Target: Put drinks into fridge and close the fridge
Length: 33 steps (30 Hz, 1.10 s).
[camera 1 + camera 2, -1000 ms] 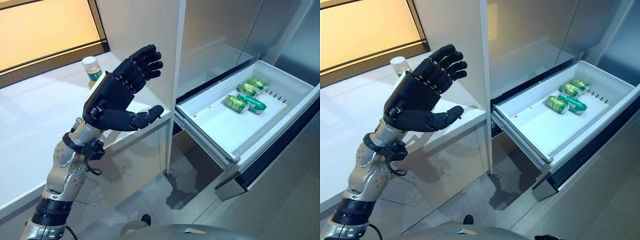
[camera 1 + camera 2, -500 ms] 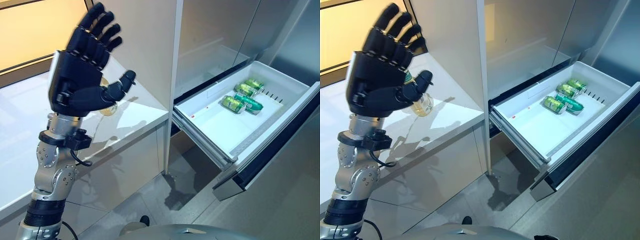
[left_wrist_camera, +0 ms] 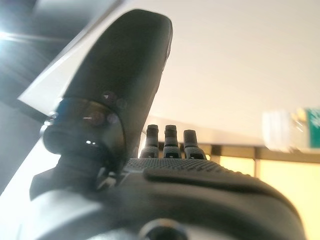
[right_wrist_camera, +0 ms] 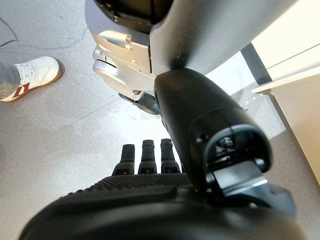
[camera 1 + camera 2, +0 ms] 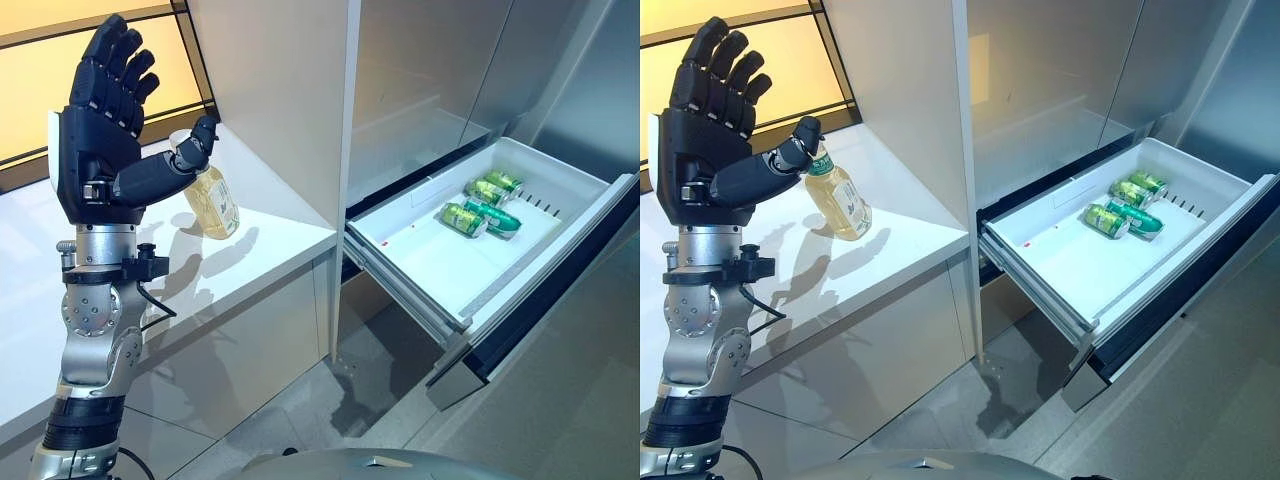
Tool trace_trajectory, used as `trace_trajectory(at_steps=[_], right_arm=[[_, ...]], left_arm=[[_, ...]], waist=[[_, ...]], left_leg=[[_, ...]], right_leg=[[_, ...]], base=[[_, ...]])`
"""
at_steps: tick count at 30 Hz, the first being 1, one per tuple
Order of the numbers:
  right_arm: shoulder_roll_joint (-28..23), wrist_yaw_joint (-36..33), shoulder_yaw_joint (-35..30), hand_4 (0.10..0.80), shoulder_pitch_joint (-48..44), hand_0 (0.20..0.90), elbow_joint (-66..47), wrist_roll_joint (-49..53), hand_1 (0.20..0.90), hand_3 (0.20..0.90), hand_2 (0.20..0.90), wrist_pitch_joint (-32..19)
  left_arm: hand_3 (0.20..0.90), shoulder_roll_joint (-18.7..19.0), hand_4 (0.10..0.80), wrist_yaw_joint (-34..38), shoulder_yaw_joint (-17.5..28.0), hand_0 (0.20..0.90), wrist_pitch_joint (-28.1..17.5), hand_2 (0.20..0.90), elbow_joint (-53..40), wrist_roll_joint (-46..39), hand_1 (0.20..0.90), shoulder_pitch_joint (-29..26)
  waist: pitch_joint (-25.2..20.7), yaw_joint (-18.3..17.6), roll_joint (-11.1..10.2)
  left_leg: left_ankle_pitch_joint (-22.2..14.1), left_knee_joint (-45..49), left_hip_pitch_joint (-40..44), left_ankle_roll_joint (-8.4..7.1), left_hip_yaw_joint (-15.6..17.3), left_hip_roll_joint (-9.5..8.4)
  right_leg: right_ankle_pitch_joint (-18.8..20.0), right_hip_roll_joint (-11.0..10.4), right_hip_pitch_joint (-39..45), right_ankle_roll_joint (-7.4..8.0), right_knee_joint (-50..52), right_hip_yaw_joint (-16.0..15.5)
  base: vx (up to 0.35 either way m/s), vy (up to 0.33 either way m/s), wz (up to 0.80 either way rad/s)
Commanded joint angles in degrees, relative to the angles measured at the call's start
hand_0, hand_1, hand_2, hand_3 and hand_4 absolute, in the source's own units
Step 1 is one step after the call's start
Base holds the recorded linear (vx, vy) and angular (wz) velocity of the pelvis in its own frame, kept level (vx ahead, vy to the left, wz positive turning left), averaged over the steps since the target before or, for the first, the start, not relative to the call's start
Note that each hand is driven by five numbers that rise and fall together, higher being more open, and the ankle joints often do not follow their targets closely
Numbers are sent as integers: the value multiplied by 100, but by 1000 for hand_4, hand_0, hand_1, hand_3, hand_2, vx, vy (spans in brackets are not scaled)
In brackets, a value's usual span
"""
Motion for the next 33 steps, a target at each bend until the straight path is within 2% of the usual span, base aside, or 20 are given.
trace_trajectory(at_steps=[1,14,22,33], right_arm=[[187,189,25,800,-230,900,-129,33,900,900,900,77],[176,206,0,800,-256,900,-107,-50,900,900,900,145],[191,213,-19,800,-260,900,-67,-72,900,900,900,160],[172,218,-19,800,-280,900,-88,-48,900,900,900,210]], left_arm=[[900,254,800,365,536,900,-85,900,29,322,900,-353],[900,346,800,869,497,900,457,900,469,602,900,-492],[900,348,800,755,469,900,735,900,608,384,900,-558],[900,397,800,818,379,900,1127,900,811,497,900,-614]], waist=[[18,-6,-76],[-19,-71,-46],[-55,-95,-38],[-52,-124,-22]], left_leg=[[-390,8,-5,412,69,-398],[-397,8,32,415,114,-398],[-398,8,33,411,132,-399],[-455,8,82,410,152,-388]], right_leg=[[344,-22,-411,189,145,367],[338,-19,-399,201,154,414],[353,-20,-406,213,140,426],[308,-12,-366,224,141,449]], base=[[0,0,0],[8,0,0],[0,0,0],[14,0,0]])
